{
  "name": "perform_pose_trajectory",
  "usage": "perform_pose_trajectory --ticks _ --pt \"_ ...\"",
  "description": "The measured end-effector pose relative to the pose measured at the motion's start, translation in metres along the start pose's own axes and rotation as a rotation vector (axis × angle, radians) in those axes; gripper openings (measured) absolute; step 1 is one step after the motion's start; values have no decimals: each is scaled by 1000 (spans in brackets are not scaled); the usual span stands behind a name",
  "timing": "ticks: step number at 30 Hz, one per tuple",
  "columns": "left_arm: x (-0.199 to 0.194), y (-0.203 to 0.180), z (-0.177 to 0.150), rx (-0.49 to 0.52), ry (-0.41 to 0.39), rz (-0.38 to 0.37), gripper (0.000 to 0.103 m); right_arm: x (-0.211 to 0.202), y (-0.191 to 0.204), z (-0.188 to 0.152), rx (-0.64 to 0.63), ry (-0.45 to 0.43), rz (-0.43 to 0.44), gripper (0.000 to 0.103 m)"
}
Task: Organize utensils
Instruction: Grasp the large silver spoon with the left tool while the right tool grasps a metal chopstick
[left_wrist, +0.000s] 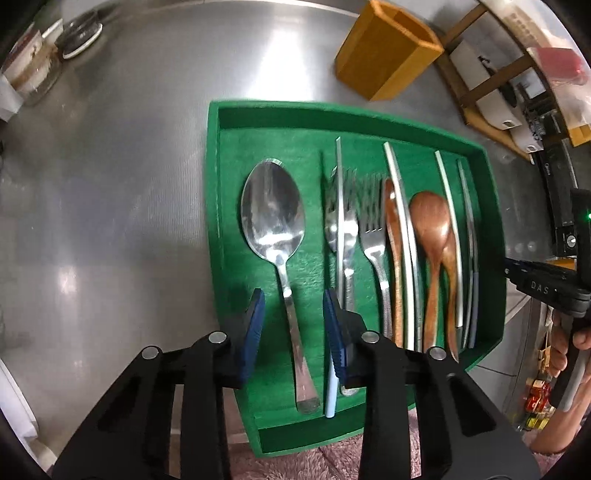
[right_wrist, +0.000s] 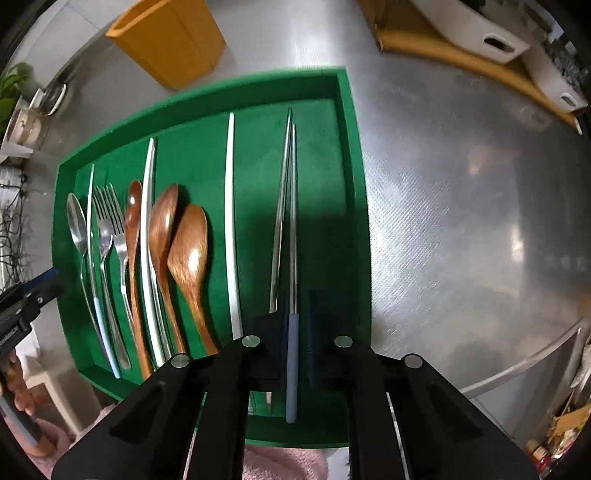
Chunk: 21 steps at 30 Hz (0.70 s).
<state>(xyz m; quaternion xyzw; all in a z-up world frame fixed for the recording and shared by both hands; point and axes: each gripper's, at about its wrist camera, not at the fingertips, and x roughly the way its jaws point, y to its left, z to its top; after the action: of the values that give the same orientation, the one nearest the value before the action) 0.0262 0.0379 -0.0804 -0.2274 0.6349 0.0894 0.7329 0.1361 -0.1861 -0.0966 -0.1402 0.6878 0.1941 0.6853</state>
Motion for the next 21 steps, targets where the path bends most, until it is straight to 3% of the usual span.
perform_pose_trajectory --ticks 15,21 --pt "26 4 4 -20 86 20 20 21 3 14 -7 50 -13 8" --pt "31 -8 9 9 100 84 16 21 13 15 -1 72 -45 7"
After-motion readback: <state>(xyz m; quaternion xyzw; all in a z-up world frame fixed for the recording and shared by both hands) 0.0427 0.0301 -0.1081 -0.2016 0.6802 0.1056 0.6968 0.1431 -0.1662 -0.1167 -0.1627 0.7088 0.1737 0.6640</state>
